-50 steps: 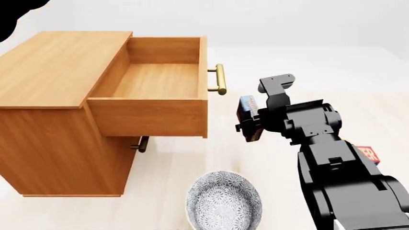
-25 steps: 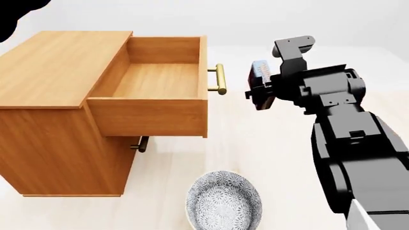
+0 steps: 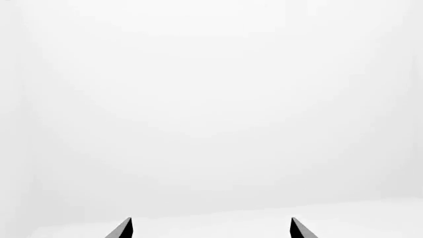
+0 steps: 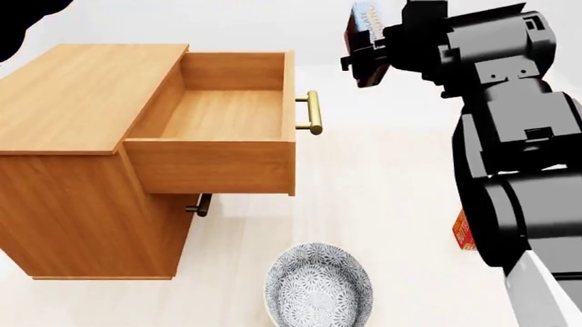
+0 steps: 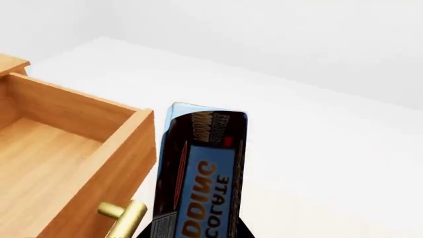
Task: Put the chocolate pudding in the top drawer of the cabinet and close it.
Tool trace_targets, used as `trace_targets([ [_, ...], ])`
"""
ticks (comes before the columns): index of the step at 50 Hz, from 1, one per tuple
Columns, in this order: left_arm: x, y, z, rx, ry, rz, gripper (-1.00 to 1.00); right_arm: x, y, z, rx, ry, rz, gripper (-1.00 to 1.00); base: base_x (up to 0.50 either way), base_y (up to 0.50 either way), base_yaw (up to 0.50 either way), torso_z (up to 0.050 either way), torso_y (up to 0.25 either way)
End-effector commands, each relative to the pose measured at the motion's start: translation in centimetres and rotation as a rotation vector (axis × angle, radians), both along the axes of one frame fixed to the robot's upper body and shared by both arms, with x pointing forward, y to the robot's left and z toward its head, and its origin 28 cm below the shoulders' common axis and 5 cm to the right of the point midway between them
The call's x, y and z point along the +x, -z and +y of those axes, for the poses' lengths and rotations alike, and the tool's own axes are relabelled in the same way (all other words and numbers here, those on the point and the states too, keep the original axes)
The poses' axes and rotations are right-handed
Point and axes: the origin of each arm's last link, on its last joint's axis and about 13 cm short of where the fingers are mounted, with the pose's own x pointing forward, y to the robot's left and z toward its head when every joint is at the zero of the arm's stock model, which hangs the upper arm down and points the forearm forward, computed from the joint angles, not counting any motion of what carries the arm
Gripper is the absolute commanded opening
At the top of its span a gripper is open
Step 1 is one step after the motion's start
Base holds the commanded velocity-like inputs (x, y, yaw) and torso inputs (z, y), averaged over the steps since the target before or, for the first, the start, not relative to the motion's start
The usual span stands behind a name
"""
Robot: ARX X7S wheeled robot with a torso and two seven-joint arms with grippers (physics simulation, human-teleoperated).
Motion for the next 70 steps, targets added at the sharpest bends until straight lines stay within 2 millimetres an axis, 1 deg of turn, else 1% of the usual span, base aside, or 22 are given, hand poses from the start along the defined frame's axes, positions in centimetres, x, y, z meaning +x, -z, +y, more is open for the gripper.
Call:
trace_targets([
  [1, 0.0, 0.0, 0.0, 0.0, -0.002, -0.008, 1.0, -0.4, -3.3, 2.0, -0.01, -0.071, -0.086, -1.0, 0.0, 0.0, 0.0, 0.0, 0.0],
  [10, 0.0, 0.0, 0.0, 0.002, -0.004, -0.014, 1.0, -0.6, -4.0, 4.5, 0.011, -0.153, -0.105, -1.0, 0.0, 0.0, 0.0, 0.0, 0.0],
  [17, 0.0, 0.0, 0.0, 0.001, -0.012, -0.014, 1.0, -0.8, -3.8, 6.4, 0.024, -0.214, -0.105, -1.0, 0.0, 0.0, 0.0, 0.0, 0.0],
  [28, 0.0, 0.0, 0.0, 0.0, -0.021, -0.013, 1.0, -1.3, -3.8, 8.4, 0.033, -0.28, -0.097, -1.0, 0.0, 0.0, 0.0, 0.0, 0.0],
  [44, 0.0, 0.0, 0.0, -0.001, -0.04, -0.012, 1.0, -1.5, -2.1, 10.2, 0.04, -0.327, -0.066, -1.0, 0.0, 0.0, 0.0, 0.0, 0.0],
  [50, 0.0, 0.0, 0.0, -0.003, -0.047, -0.009, 1.0, -1.5, -1.3, 10.5, 0.033, -0.334, -0.049, -1.0, 0.0, 0.0, 0.0, 0.0, 0.0],
  [70, 0.0, 0.0, 0.0, -0.004, -0.059, -0.001, 1.0, -1.8, 0.4, 11.6, 0.018, -0.366, -0.006, -1.0, 0.0, 0.0, 0.0, 0.0, 0.0],
])
